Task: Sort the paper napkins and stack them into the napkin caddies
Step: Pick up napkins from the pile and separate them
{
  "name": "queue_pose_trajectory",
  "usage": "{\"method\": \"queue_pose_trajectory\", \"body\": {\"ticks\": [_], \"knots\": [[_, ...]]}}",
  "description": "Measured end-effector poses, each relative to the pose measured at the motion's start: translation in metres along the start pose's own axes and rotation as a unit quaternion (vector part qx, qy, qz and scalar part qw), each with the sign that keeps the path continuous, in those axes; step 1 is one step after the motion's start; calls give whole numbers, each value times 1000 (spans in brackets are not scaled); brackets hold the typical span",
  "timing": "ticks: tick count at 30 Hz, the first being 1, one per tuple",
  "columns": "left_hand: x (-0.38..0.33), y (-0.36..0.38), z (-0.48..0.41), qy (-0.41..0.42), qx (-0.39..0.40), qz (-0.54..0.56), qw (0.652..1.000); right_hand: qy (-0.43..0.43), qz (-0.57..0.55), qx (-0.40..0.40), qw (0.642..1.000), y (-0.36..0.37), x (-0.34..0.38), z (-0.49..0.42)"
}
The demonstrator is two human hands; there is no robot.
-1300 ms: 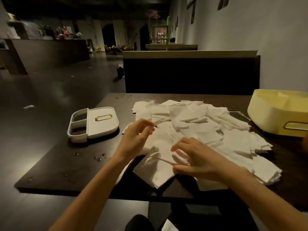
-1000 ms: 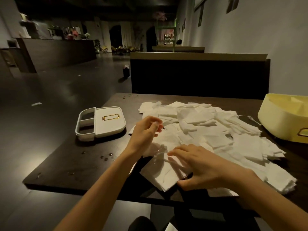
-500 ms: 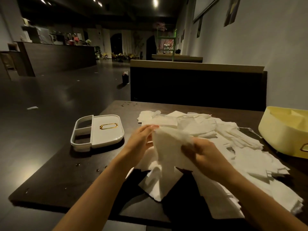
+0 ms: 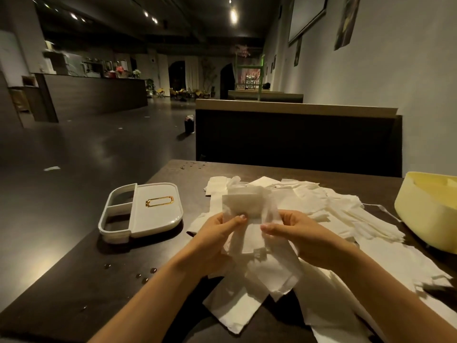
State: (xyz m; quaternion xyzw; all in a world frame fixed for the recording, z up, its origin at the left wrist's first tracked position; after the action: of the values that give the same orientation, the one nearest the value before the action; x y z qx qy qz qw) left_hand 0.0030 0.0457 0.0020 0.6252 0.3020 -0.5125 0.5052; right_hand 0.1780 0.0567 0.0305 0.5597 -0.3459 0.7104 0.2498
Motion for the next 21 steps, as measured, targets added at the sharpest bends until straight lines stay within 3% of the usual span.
{"method": "queue_pose_trajectory", "body": {"ticks": [4,11,21], "knots": [[0,-5,-3,-15,-18,47,999,6,-35,54,998,-7,-8,1],[-5,-10,0,27,-64,140,988,16,-53,33,998,-14,-7,6],[-7,-12,2,70,-43,135,987,-91,-191,69,975,-34,3,23]]}}
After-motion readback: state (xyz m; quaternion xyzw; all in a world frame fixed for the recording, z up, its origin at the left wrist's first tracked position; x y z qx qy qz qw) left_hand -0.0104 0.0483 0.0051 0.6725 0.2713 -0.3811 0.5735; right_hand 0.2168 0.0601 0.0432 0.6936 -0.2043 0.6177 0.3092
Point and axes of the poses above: each hand's wrist, its own z-axis away from the middle knuckle, its own y-axis out of the palm, x = y × z, the point moved 1 cm from there along -z, towards the middle knuckle, and after that the axes turned 8 degrees about x, right-handed, at the moved point
